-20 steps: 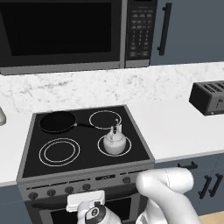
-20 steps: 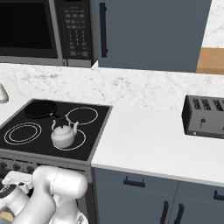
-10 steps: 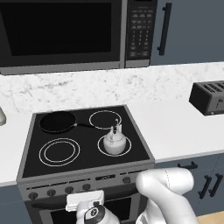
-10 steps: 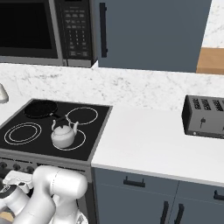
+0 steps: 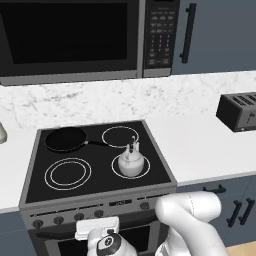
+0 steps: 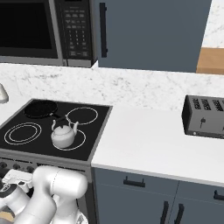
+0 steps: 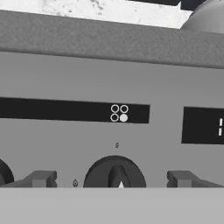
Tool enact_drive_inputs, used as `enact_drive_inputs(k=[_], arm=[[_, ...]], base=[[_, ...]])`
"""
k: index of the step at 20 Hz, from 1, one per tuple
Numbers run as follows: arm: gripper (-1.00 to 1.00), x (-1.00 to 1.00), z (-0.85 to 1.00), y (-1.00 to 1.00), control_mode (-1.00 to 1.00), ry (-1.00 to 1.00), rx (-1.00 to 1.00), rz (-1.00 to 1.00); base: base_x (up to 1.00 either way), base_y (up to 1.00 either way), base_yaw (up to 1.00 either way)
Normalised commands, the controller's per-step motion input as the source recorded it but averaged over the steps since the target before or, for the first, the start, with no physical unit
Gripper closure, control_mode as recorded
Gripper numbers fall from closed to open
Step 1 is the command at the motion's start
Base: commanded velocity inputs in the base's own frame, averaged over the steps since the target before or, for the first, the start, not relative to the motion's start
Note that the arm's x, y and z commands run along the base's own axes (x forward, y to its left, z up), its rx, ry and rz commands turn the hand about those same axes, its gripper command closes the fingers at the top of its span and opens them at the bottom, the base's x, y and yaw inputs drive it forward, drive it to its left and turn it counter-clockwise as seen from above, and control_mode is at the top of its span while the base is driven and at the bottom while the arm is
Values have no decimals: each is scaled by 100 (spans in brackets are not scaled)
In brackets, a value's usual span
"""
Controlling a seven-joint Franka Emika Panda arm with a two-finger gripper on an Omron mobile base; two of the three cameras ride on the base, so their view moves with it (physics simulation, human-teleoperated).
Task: Pick the kettle from the counter and place it on a stove burner. Then turn the burner on.
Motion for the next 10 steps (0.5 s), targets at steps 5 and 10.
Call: enact_drive_inputs(k=[5, 10], arm=[[100, 0, 0, 0, -100, 0, 0, 0], [100, 0, 0, 0, -100, 0, 0, 0]], base=[[0, 0, 0], [0, 0, 0]])
